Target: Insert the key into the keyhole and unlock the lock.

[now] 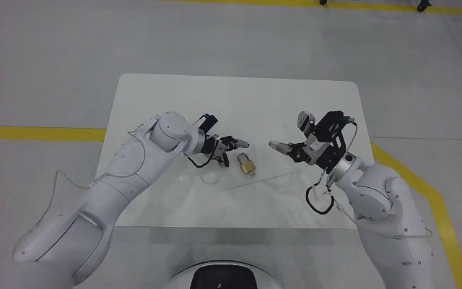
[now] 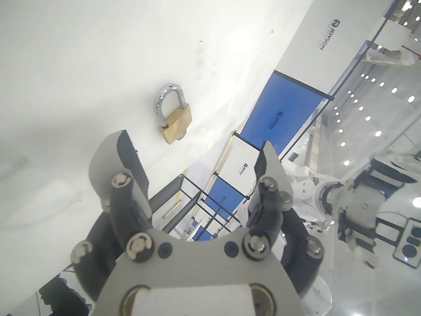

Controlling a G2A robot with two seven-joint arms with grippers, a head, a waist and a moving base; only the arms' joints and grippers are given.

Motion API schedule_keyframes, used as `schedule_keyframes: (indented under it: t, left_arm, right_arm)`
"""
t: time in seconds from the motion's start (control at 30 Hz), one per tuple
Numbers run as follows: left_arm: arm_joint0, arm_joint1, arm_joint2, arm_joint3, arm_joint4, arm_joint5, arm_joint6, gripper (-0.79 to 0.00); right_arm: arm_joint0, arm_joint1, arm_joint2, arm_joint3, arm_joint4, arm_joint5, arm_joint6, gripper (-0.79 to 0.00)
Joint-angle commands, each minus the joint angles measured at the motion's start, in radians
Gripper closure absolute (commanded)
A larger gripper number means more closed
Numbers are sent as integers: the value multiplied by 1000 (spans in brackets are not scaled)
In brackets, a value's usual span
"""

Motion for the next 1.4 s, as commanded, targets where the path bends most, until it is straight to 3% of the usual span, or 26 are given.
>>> schedule_keyframes:
  t: [0.0,0.2,0.4,0.53,0.67,0.77,0.83,1.13,1.37]
  left_arm:
    - [8,16,-50,-19,-19,-40,-8,-785]
    - [66,88,-239,-117,21,-141,63,-785]
    - [208,159,-416,-368,166,-114,165,-785]
    - [305,187,-469,-515,364,-83,306,-785]
    - [387,201,-464,-602,621,-102,509,-785]
    - [441,205,-503,-606,620,-240,617,-785]
    - [460,206,-541,-578,535,-304,626,-785]
    - [460,206,-541,-578,535,-304,626,-785]
    - [460,206,-541,-578,535,-304,626,-785]
  right_arm:
    - [0,0,0,0,0,0,0,-785]
    - [0,0,0,0,0,0,0,-785]
    - [0,0,0,0,0,0,0,-785]
    - [0,0,0,0,0,0,0,-785]
    - [0,0,0,0,0,0,0,-785]
    - [0,0,0,0,0,0,0,-785]
    - [0,0,0,0,0,0,0,-785]
    - [0,0,0,0,0,0,0,-785]
    - [-6,1,130,86,101,15,-159,-785]
